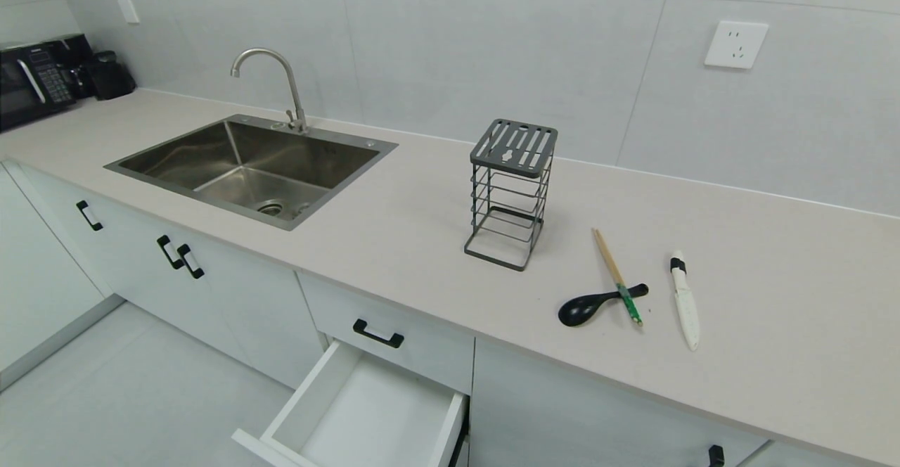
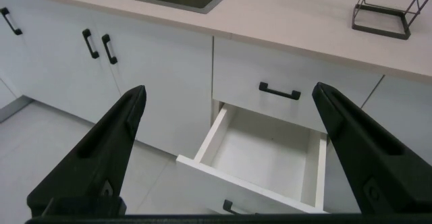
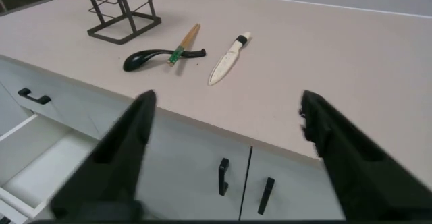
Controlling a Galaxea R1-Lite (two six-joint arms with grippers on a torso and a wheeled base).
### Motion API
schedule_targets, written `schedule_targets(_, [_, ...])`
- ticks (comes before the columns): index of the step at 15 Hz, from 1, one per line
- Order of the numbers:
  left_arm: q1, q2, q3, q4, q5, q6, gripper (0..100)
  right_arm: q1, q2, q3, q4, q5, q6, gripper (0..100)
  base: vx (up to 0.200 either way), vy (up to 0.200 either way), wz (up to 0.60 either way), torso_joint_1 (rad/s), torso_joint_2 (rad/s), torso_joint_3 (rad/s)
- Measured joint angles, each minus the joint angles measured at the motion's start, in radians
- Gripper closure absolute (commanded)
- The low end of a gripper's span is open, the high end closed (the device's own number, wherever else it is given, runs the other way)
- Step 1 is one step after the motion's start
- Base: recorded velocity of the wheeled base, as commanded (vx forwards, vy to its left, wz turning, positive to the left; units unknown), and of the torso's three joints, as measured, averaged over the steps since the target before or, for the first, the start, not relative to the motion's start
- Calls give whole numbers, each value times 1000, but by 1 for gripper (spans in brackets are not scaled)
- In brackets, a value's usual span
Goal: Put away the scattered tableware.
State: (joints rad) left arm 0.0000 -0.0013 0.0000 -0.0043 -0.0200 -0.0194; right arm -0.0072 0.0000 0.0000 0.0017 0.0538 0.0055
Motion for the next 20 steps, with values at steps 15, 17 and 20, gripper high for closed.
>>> schedule_targets(15, [0,0,0,0,-4,7,0,6,0,-5,-179,98,-8,0,0,0,0,0,0,0])
schedule_targets(17, [0,0,0,0,-6,7,0,7,9,-39,-180,189,-5,0,0,0,0,0,0,0])
schedule_targets(20, [0,0,0,0,-6,7,0,11,138,-177,-129,334,-4,0,0,0,0,0,0,0])
